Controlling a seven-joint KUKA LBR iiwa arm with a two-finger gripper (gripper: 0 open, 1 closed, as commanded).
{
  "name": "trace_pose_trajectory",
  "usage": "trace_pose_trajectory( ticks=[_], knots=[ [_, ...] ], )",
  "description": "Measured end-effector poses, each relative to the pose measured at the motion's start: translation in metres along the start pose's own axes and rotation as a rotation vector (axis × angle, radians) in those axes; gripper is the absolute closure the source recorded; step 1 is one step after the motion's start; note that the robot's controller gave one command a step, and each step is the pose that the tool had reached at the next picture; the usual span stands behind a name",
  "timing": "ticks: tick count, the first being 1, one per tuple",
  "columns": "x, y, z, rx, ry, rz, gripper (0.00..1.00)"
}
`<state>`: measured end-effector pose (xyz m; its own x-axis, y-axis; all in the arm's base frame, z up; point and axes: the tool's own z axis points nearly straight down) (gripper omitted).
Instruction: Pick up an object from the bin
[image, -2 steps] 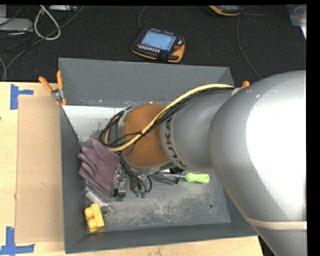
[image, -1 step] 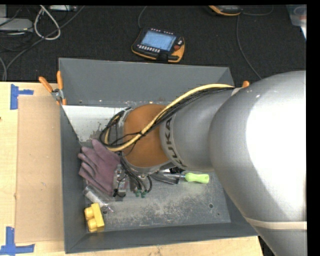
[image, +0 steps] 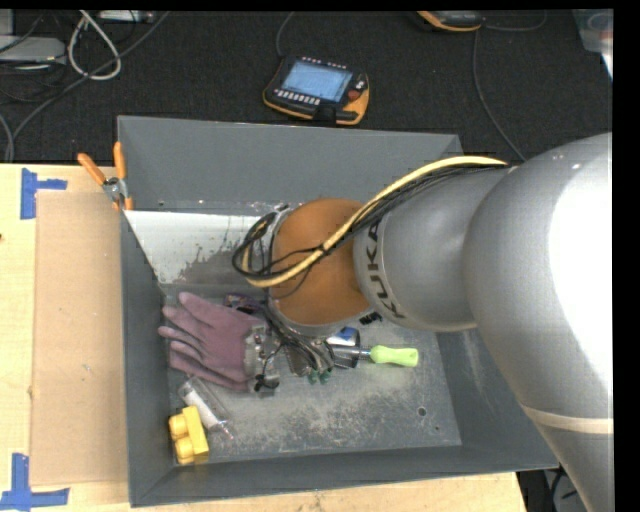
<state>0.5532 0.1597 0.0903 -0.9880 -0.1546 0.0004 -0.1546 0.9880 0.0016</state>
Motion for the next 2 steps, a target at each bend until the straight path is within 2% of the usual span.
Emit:
trace_pose_trajectory(
  ticks=[1,2],
  knots=[
    [0.022,0.038,-0.099,-0.001,-0.003,0.178,1.00],
    [0.009,-0.002,-0.170,0.003,0.003,0.041,1.00]
  ],
)
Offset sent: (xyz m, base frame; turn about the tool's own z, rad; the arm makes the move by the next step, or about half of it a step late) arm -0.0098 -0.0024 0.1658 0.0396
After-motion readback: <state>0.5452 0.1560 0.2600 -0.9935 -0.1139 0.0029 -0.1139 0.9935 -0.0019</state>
